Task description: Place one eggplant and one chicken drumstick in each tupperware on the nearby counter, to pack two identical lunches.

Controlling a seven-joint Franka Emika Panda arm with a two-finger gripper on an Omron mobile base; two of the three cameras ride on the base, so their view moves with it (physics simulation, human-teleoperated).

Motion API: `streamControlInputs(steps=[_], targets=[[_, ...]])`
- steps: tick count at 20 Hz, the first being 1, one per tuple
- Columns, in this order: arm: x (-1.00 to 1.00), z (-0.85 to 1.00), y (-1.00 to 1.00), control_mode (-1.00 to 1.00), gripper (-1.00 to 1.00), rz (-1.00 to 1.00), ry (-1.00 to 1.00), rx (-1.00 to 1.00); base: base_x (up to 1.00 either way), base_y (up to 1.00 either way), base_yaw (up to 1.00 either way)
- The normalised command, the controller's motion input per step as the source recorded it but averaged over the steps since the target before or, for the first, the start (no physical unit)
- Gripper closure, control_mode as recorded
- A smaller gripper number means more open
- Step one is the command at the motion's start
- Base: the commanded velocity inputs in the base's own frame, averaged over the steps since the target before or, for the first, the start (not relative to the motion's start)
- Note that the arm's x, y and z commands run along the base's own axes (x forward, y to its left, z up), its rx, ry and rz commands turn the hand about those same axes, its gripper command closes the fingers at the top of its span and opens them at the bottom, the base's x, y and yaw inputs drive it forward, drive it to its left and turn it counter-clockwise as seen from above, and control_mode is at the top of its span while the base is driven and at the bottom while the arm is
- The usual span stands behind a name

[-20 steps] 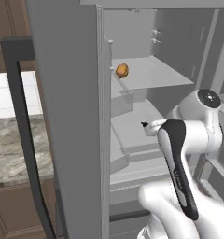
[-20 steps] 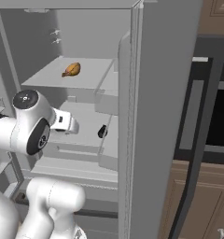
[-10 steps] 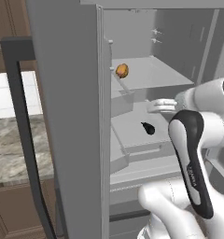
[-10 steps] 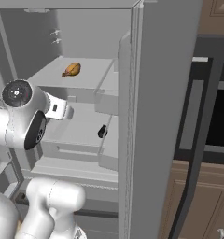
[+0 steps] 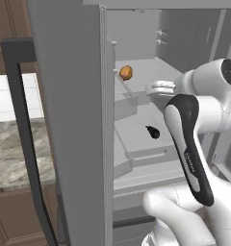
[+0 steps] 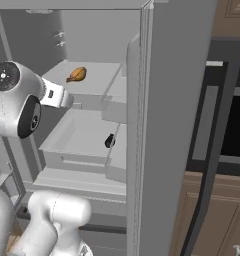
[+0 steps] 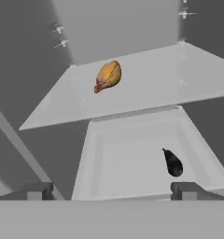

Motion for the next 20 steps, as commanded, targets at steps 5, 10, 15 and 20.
streamControlInputs(steps=[5, 10, 15, 20], targets=[[0.38, 0.05, 0.00, -1.00, -1.00, -0.04, 0.00, 0.00, 0.00, 0.00, 0.00], [0.62, 0.00, 0.14, -1.00, -1.00, 0.00, -0.02, 0.00, 0.00, 0.00, 0.00], [0.73, 0.00, 0.23, -1.00, -1.00, 0.00, -0.01, 0.00, 0.00, 0.00, 0.00], [0.70, 0.00, 0.03, -1.00, -1.00, 0.00, 0.00, 0.00, 0.00, 0.00, 0.00]])
